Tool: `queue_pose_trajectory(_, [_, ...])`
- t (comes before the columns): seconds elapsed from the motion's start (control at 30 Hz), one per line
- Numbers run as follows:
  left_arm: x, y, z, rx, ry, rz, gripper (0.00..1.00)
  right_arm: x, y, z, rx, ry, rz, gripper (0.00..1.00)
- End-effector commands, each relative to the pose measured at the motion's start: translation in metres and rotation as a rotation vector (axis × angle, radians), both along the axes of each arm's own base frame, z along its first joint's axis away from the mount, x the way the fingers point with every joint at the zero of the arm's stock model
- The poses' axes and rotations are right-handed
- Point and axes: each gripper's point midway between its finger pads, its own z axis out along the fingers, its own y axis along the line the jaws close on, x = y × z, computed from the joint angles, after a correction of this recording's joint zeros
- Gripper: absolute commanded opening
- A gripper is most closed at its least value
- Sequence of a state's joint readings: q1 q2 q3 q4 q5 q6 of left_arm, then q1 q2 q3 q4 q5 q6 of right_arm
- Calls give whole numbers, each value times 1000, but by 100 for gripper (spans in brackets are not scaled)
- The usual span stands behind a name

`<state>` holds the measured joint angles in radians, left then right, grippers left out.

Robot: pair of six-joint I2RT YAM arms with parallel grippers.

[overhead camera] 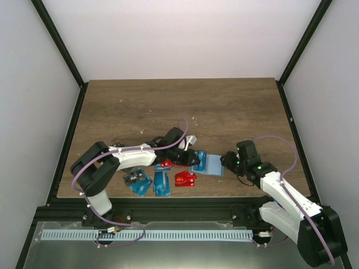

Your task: Put the credit cards into the card holder

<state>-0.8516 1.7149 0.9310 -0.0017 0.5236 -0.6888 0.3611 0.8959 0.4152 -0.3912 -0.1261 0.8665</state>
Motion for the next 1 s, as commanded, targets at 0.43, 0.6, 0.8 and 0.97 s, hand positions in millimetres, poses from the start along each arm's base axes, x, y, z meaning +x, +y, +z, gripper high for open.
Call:
queue_pose_trajectory(0.43, [33, -22, -22, -4, 11, 102, 4, -7, 2, -39, 25, 68, -13, 35])
queue_pose_trajectory(0.6, [34, -21, -27, 8, 14, 104, 4, -8, 3, -41, 30, 70, -4, 34])
queue_pose_trajectory(0.8, [33, -23, -34, 9, 29, 101, 4, -9, 4, -42, 33, 69, -1, 33])
queue_pose_trajectory(0.97, [33, -25, -35, 12, 35, 103, 4, -11, 5, -45, 41, 75, 8, 31])
